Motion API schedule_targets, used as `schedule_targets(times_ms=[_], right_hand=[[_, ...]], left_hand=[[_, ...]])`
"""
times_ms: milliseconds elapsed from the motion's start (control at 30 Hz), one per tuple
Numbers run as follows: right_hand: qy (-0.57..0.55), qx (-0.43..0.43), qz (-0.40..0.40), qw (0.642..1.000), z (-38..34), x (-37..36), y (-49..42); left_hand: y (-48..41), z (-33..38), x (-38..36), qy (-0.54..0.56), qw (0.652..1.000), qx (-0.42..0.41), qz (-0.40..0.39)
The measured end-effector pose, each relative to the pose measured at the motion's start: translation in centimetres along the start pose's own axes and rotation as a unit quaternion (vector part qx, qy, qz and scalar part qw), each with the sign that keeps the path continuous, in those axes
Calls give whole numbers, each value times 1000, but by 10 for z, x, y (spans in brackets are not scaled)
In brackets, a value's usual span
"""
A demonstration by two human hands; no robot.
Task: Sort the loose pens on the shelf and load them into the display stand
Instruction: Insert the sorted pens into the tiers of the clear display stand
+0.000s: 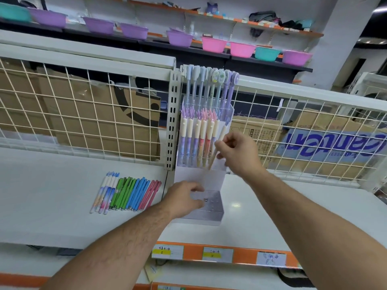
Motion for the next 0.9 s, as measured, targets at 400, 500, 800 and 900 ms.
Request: schedule_targets(times_ms=[400, 500, 800, 900], right_hand=[[25, -1, 52, 998, -15, 12, -27], [54, -8, 38, 998, -10, 4, -26], [81, -21, 16, 996, 4, -9, -23], [85, -24, 11, 996, 9, -11, -22]], left_hand=[[2, -8, -3, 20, 999, -31, 18], [1, -11, -3, 24, 999, -26, 15], [0, -13, -3, 24, 999, -22, 17], [0, -11, -3, 22, 999, -22, 17]])
Point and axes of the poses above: each hand's wrist, its own y-axis away from the middle knuckle, its own x-axis out of the back of the hand, z = x × y, the point moved 8 cm from there along -y, towards the middle knuckle, and after that the axes turned 3 degrees about -z, right-handed, at the moved point
